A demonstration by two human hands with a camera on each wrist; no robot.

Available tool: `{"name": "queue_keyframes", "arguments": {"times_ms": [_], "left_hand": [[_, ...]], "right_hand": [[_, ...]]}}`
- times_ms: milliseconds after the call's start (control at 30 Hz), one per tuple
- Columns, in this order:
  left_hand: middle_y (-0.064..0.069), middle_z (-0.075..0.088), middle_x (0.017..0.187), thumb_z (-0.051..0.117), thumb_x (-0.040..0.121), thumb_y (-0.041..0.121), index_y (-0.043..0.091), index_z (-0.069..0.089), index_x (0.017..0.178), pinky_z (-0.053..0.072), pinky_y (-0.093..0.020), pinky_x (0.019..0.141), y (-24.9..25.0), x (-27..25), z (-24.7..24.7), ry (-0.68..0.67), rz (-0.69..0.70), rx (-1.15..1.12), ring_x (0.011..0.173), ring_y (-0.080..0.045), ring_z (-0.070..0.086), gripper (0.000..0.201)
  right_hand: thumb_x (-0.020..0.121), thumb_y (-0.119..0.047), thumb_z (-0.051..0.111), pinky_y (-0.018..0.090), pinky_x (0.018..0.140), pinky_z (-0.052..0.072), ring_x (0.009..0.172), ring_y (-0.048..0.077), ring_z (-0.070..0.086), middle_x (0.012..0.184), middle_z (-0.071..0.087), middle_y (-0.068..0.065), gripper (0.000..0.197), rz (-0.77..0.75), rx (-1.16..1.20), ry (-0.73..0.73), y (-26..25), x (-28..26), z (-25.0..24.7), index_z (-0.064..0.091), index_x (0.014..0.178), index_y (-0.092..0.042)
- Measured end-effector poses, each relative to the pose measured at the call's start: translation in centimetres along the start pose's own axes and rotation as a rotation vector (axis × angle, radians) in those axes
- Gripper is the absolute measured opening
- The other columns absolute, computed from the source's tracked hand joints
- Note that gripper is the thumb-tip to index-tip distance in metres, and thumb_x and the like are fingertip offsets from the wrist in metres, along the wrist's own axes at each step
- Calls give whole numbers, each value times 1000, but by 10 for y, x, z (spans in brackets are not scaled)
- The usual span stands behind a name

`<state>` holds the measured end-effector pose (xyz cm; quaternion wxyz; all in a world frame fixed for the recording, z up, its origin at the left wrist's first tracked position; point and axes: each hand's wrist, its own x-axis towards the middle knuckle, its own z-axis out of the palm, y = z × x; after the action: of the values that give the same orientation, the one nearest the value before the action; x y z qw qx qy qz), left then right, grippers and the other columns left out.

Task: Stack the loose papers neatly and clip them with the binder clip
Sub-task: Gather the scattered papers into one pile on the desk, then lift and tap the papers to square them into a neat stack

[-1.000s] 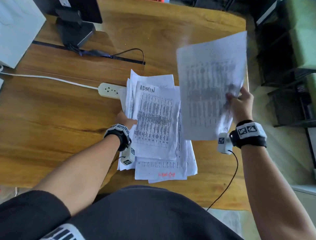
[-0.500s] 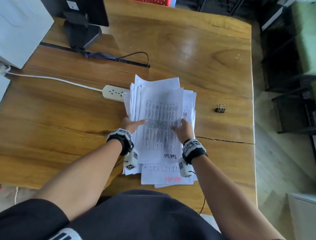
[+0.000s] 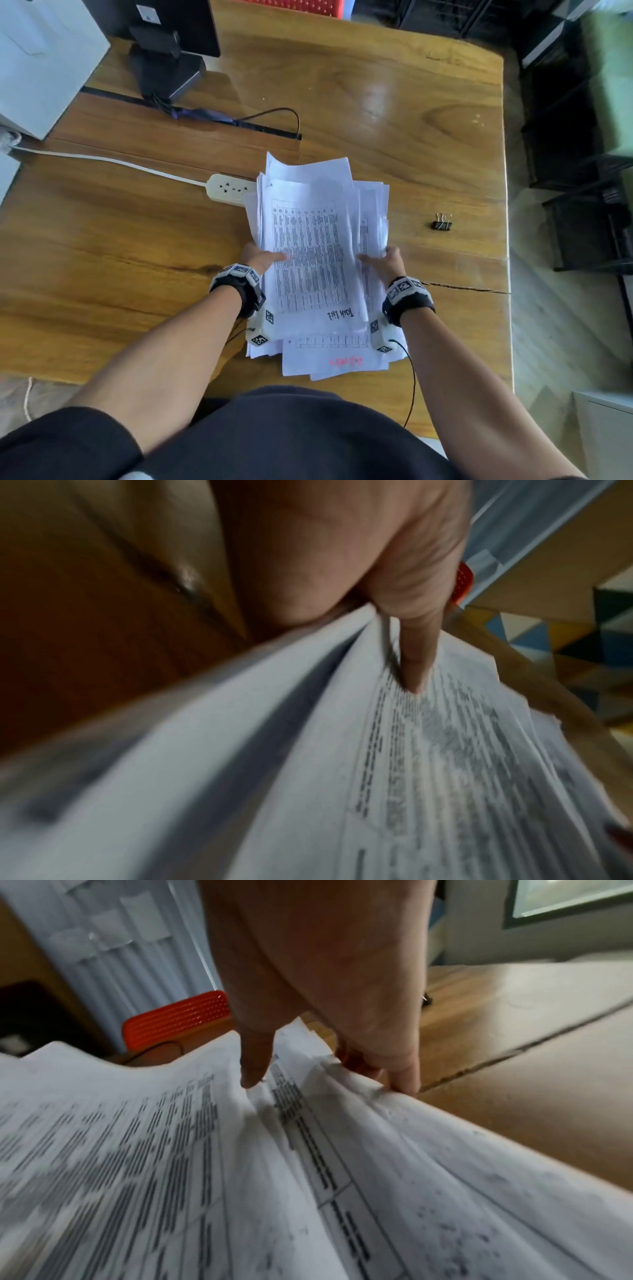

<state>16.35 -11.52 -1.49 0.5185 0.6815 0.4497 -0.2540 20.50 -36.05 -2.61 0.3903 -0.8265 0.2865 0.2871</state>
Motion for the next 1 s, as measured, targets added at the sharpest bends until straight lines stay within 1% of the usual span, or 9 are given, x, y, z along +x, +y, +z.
{"name": "queue_keyframes", "arguments": {"times_ms": [133,267,433,667,700,733,767,900,1000], "left_hand": [[-19,58,130,78,76,1,-5,53,125,45,-35,99,-2,-5,10,4,147,-31,126,-34,54,55],[-14,65,121,83,69,4,3,59,122,47,-43,102,0,-4,-8,-153,300,-15,116,-29,59,59],[-13,64,124,94,31,49,7,58,126,39,-47,106,-1,9,-29,-328,357,8,122,-28,54,110],[-14,65,110,91,52,36,-8,55,111,54,-27,82,30,-28,-19,-83,265,-97,115,-32,58,82],[-10,63,102,89,60,33,-4,54,106,53,-22,74,40,-38,-18,-54,310,-114,126,-28,39,68],[-7,61,102,85,69,30,-2,52,107,50,-21,72,50,-47,-17,-36,378,-124,85,-19,48,60],[-9,62,107,82,74,31,-1,52,111,51,-25,74,59,-55,-18,-34,443,-142,106,-28,61,57],[-20,71,108,70,85,34,-8,65,112,47,-43,82,91,-88,-22,-52,619,-155,89,-37,59,50],[2,77,81,73,81,32,4,70,101,53,-30,84,97,-97,-36,-113,628,-146,60,-8,66,35]], "right_hand": [[71,-25,83,32,92,49,111,24,54,120,54,7,75,-41,3,22,-8,-3,8,41,128,-2],[54,-39,92,26,49,43,57,14,47,70,52,4,62,-26,173,-140,7,0,-18,52,92,-13],[42,-27,96,38,71,60,81,30,70,91,72,19,64,-168,547,-434,32,-9,-27,69,91,4],[67,14,76,53,83,55,89,33,67,98,69,21,34,-431,595,-125,2,-38,-41,67,98,0],[69,14,74,49,83,56,88,32,68,97,70,19,33,-482,602,-77,-7,-42,-48,67,98,2],[70,13,75,45,81,57,87,30,68,96,70,19,31,-538,604,-25,-16,-46,-56,66,99,4],[71,10,76,41,79,58,86,28,68,96,70,19,30,-605,602,26,-24,-51,-63,67,100,5],[74,-3,79,32,71,57,76,14,64,80,71,-3,16,-802,573,239,-50,-77,-85,69,83,-12],[73,0,80,28,75,56,81,10,66,83,73,-13,28,-859,581,237,-50,-81,-95,68,86,-22]]}}
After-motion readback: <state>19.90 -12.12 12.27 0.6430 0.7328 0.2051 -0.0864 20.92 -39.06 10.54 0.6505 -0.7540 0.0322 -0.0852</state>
